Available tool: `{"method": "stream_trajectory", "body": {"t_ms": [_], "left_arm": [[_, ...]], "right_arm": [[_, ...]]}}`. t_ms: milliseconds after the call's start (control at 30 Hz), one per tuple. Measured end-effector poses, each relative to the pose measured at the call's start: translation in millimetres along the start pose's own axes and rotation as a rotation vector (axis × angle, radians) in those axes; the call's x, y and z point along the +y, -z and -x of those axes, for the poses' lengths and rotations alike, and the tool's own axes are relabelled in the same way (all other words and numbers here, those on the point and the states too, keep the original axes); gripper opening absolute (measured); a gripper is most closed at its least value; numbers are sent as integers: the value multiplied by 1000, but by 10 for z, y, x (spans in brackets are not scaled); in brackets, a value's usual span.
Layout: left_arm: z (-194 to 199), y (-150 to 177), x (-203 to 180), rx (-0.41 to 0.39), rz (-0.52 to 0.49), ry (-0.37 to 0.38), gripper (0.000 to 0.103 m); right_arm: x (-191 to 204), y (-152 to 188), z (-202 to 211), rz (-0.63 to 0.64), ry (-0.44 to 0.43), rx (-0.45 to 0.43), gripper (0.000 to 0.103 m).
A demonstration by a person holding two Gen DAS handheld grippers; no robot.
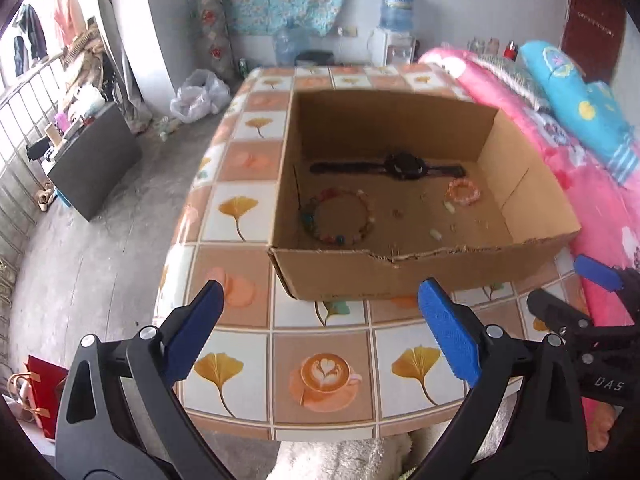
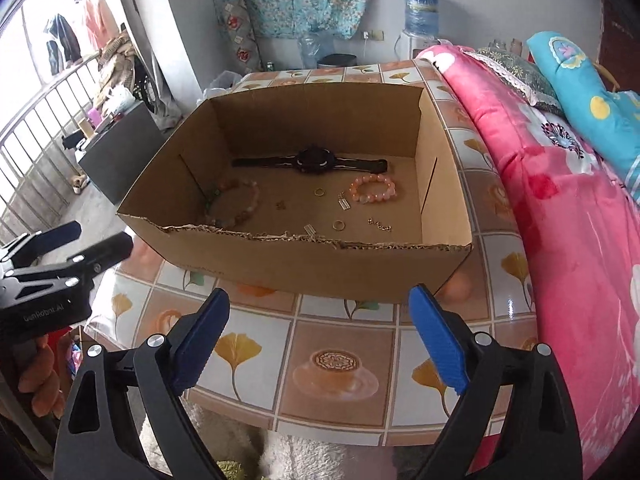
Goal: Organize jewelry
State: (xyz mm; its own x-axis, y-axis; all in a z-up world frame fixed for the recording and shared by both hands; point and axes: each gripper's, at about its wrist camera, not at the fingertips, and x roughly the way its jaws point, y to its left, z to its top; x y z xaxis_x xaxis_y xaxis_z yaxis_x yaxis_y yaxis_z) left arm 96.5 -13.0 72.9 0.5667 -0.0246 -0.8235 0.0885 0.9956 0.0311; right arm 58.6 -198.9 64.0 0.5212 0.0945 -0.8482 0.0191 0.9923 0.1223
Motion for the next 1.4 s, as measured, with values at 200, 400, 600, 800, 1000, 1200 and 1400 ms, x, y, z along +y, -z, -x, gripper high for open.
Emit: {"method": "stream_trajectory", "body": {"t_ms": [200, 400, 600, 800, 1000, 1200, 1400], "left_arm": [[-130, 11, -79, 48, 27, 1, 94], [-200, -22, -95, 86, 79, -3, 94], [-213, -44, -173, 90, 55, -3, 94], [-212, -62, -177, 88, 59, 1, 94], [-215, -67, -177, 90, 56, 0, 94], [-229, -67, -193, 103, 55, 12, 94], [-238, -63, -193, 105, 54, 10, 94]], "right_arm": [[-25, -25, -133, -15, 20, 42, 90], [-46, -57, -214, -34, 52, 68, 91], [-43, -88, -228, -32, 63, 72, 91], [-44, -99, -227, -33, 66, 72, 91], [-44, -104, -224, -33, 69, 71, 91], [-73, -110, -218, -43, 73, 73, 91], [-74, -108, -218, -45, 72, 75, 91]]}}
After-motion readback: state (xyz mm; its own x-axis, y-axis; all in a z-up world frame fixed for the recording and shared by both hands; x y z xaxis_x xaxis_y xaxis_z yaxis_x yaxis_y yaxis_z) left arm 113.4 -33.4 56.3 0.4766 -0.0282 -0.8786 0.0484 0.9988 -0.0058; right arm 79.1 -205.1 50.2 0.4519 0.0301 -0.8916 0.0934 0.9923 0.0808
